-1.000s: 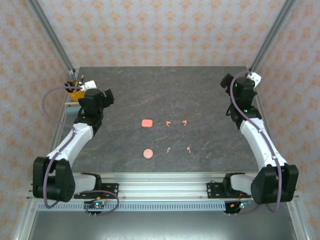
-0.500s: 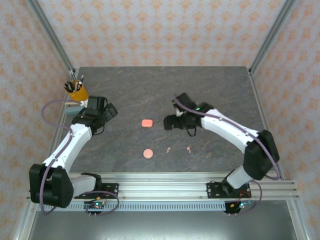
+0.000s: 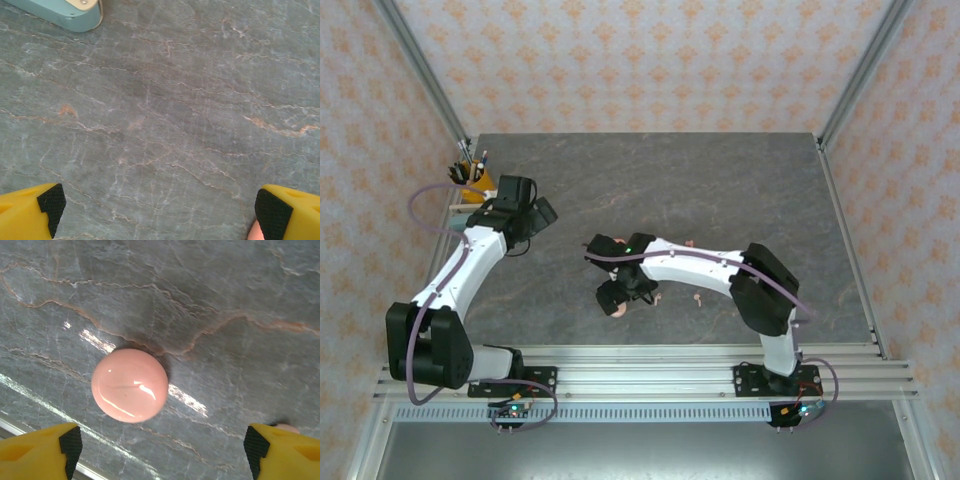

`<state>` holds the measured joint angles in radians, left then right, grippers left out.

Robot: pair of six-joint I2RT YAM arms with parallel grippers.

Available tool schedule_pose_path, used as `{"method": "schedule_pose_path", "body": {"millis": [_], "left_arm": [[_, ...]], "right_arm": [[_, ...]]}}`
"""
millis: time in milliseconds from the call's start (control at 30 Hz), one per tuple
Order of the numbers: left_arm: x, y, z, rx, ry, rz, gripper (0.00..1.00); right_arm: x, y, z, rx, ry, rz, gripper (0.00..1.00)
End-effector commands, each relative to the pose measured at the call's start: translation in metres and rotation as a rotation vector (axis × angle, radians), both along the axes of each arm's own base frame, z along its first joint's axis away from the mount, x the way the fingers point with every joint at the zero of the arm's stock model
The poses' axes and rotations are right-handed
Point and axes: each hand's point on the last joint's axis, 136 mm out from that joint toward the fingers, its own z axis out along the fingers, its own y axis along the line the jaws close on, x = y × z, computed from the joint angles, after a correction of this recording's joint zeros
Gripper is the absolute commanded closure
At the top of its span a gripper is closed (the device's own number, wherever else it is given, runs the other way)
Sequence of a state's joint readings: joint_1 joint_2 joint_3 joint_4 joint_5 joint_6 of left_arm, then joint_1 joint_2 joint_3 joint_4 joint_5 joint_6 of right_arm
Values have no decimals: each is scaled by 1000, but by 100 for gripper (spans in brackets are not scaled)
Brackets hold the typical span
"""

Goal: Insert the wireless bluetooth earbuds into the charging case

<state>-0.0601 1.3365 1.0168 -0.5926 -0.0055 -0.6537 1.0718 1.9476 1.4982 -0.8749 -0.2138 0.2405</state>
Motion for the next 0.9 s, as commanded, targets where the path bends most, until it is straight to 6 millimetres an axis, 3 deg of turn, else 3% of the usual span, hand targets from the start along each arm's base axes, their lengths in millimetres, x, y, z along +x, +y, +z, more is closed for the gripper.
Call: {"method": "schedule_pose_path", "body": {"millis": [0, 467, 867], "left_arm": [[-3, 7, 3, 10, 28, 0, 0], [-4, 11, 0, 15, 38, 1, 0], [-3, 10, -2, 8, 33, 2, 0]], "right_arm": [[1, -5, -5, -79, -20, 39, 14], [-6, 8, -35, -126, 32, 88, 21], [-10, 14, -40, -156, 32, 104, 24]]}}
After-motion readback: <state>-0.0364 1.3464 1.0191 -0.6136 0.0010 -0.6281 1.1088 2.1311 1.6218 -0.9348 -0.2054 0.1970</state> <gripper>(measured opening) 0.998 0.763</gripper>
